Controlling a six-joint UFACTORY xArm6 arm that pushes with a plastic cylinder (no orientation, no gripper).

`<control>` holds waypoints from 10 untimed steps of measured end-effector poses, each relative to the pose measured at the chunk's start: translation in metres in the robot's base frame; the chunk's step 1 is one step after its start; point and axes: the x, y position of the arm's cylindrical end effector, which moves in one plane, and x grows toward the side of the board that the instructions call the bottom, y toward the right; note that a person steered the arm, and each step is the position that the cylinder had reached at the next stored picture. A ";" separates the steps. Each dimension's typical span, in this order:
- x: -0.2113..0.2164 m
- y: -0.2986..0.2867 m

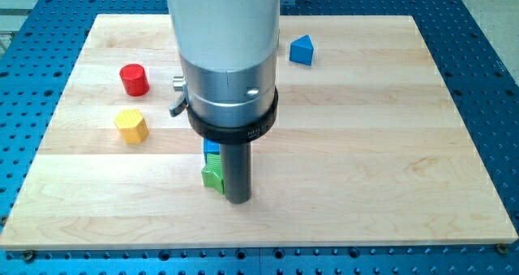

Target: Adjust the green star blue cube yellow heart in a line

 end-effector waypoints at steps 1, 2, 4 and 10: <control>-0.009 0.000; 0.001 0.000; 0.013 -0.076; -0.070 -0.052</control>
